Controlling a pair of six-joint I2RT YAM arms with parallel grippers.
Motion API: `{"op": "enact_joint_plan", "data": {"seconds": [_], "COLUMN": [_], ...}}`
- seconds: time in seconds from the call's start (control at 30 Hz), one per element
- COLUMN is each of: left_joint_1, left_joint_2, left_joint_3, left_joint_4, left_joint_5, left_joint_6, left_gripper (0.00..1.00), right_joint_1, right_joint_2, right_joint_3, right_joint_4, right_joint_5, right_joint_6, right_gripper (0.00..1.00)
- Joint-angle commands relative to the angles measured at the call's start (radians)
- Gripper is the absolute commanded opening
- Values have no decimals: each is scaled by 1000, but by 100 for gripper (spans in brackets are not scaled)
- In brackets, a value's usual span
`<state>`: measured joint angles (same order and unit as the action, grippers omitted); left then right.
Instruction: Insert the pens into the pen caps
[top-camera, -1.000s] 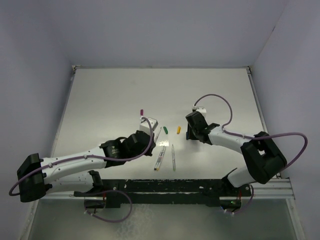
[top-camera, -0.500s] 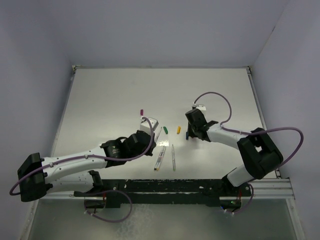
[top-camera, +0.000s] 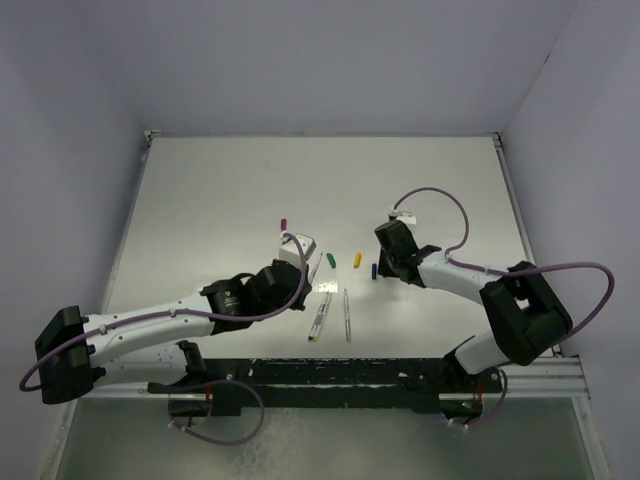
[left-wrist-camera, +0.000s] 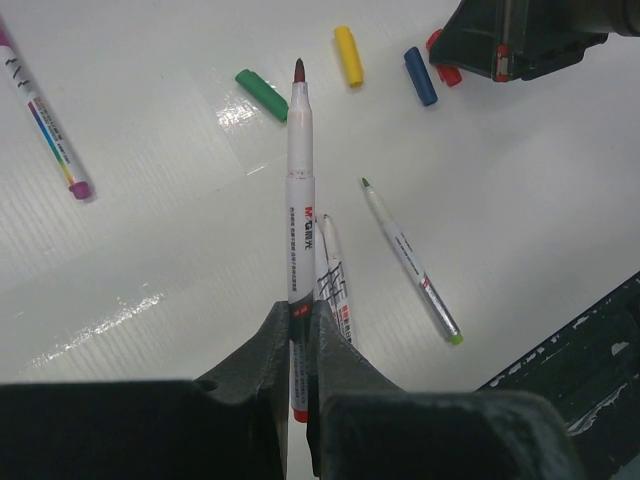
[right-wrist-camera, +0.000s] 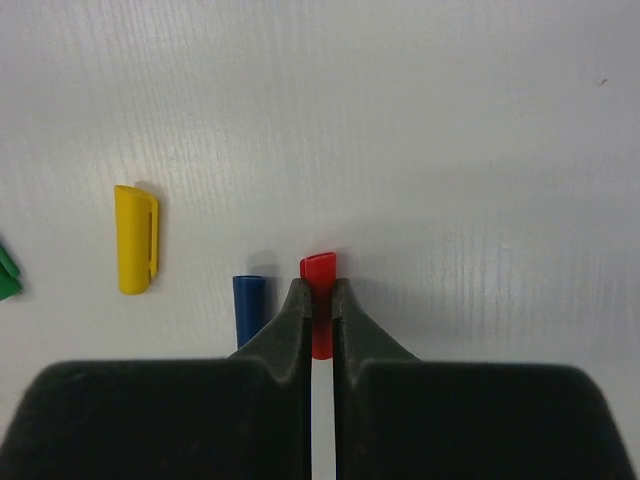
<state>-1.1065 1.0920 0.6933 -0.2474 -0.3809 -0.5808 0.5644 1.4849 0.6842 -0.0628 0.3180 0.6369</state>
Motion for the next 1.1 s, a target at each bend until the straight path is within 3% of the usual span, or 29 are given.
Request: {"op": "enact_joint_plan", "data": {"seconds": [0.0,0.17,0.4,0.67,1.07], "left_joint_1": [8,10,17,19,20], "left_joint_2": [11,21,30,66,173], "left_joint_3": [8,-9,-39,-100,-85], "left_joint_4": [60,115,276,610,816], "left_joint_5": [-17,-7,36,140,168], "left_joint_6": [29,44,88,110,69], "left_gripper": [0,0,0,0,0], "right_joint_1": [-1,0,-1,-1,-1], "right_joint_2": [18,-31,-226,-498,-516], "right_joint_3": [-24,11,51,-68,-157], "right_joint_4": [-69,-79,-26,361,772], "right_joint_5": [-32,-13,76,-6,-155], "right_joint_6": [14,-23,-99,-173,-71], "right_gripper": [0,0,0,0,0]}}
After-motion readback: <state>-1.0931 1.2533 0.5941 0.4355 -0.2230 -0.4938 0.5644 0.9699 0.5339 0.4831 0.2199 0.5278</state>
